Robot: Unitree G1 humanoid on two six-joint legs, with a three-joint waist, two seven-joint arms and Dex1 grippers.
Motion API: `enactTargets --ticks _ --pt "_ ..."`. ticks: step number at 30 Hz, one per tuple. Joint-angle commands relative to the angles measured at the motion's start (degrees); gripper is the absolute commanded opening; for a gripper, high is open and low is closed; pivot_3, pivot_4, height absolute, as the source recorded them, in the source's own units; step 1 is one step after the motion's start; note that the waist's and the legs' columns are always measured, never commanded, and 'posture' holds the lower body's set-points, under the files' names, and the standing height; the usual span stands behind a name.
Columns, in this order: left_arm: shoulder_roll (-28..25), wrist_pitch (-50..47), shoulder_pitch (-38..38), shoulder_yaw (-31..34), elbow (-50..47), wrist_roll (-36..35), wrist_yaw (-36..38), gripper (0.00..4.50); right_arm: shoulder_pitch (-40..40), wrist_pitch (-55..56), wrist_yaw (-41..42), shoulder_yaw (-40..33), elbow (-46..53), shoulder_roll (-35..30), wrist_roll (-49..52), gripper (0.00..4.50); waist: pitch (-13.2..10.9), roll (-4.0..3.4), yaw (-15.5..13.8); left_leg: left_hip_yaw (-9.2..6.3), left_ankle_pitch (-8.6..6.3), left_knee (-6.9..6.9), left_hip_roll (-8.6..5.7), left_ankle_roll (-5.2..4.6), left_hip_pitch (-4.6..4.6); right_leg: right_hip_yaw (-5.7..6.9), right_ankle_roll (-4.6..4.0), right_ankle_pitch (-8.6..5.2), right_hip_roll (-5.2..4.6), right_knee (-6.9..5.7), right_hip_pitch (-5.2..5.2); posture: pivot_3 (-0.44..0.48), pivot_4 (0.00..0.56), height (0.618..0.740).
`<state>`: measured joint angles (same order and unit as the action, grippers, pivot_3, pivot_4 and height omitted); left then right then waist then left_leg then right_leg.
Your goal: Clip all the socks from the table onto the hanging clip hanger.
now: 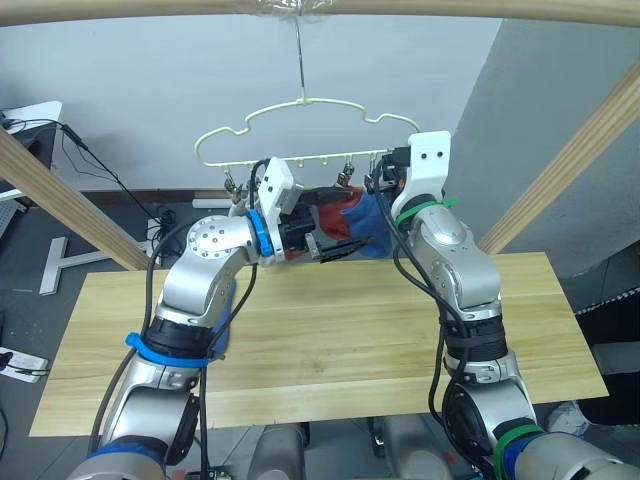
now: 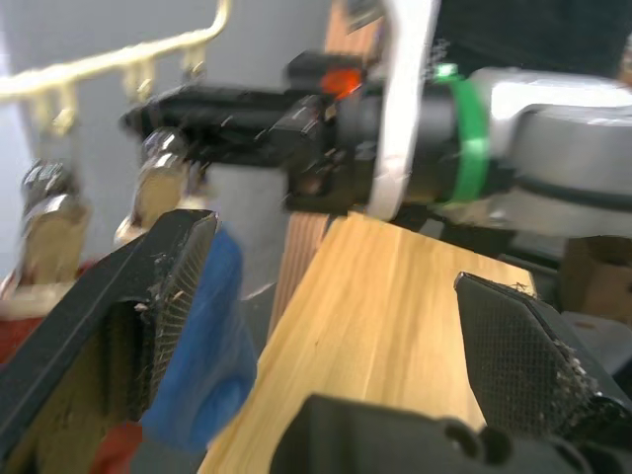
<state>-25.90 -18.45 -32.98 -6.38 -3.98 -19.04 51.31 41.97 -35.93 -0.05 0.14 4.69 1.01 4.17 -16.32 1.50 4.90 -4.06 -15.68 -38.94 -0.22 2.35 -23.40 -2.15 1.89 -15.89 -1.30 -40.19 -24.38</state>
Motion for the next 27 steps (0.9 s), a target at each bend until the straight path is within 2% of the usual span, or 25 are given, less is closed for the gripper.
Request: enactTargets --ticks 1,4,6,9,11,15,21,24,27 --pt "-1.13 1.22 5.57 2.20 -4.93 3.00 -5.22 4.47 1.22 -0.10 0.58 -0.28 2.94 -0.19 0.79 0.00 0.00 0.00 0.09 0.00 0.00 0.00 0.02 0.00 0.00 -0.01 0.00 0.00 0.00 0.00 0.00 -0.035 0.242 0.720" --pt "-0.14 1.22 12.45 5.35 -5.69 4.91 -12.24 4.47 1.42 -0.33 0.77 -0.49 2.80 -0.35 0.95 0.00 0.00 -0.01 -0.05 -0.03 -0.03 0.01 0.03 -0.05 0.00 -0.02 0.00 0.00 -0.01 0.00 0.00 -0.027 0.245 0.720" --pt "0.47 4.54 16.32 7.53 -3.41 8.10 -17.53 4.47 1.55 -0.43 0.85 -0.50 2.62 -0.36 1.09 0.00 0.00 0.00 -0.13 -0.04 -0.04 0.01 0.03 -0.06 0.01 -0.02 0.00 0.00 -0.02 -0.02 0.00 -0.024 0.246 0.720" --pt "2.97 4.02 18.73 12.36 1.37 10.50 -27.58 4.47 1.63 -0.69 1.08 -0.29 2.63 -0.33 1.37 0.00 0.00 0.00 -0.33 -0.07 -0.04 0.00 0.01 -0.07 0.01 -0.01 -0.02 0.01 -0.04 -0.06 0.00 -0.022 0.250 0.720" --pt "3.41 3.80 19.43 13.96 4.66 11.64 -30.76 4.47 1.65 -0.91 1.20 -0.21 2.74 -0.25 1.45 0.00 0.00 0.00 -0.35 -0.11 -0.04 -0.01 0.01 -0.07 0.01 0.01 -0.03 0.02 -0.04 -0.11 0.00 -0.021 0.251 0.720" --pt "4.05 1.91 17.32 17.16 13.49 8.79 -31.18 4.47 1.55 -1.68 1.42 0.23 3.26 -0.21 1.73 0.00 0.00 0.00 -0.35 -0.10 -0.04 -0.01 -0.02 -0.07 0.03 0.05 -0.03 0.02 -0.04 -0.19 0.00 -0.022 0.251 0.720" --pt "0.04 8.23 10.71 17.15 31.99 12.42 -31.91 4.47 1.34 -2.73 1.61 0.70 4.07 -0.34 1.98 0.00 0.00 0.01 -0.40 -0.12 -0.03 -0.02 -0.03 -0.06 0.05 0.16 -0.03 0.02 -0.04 -0.24 -0.01 -0.033 0.253 0.720" --pt "-0.21 9.33 10.49 16.80 34.29 12.39 -31.91 4.47 1.08 -3.26 1.54 0.88 4.69 -0.32 2.00 0.00 0.00 0.01 -0.25 -0.06 -0.03 -0.01 -0.03 -0.06 0.04 0.11 -0.03 0.02 -0.06 -0.21 -0.03 -0.040 0.252 0.720" --pt "0.49 7.02 13.57 18.27 31.33 10.66 -32.48 4.47 0.80 -3.68 1.60 1.02 5.15 -0.35 1.98 0.00 0.00 0.01 -0.13 -0.04 -0.04 0.00 -0.02 -0.05 0.03 0.08 -0.03 0.02 -0.07 -0.14 -0.03 -0.044 0.252 0.720"
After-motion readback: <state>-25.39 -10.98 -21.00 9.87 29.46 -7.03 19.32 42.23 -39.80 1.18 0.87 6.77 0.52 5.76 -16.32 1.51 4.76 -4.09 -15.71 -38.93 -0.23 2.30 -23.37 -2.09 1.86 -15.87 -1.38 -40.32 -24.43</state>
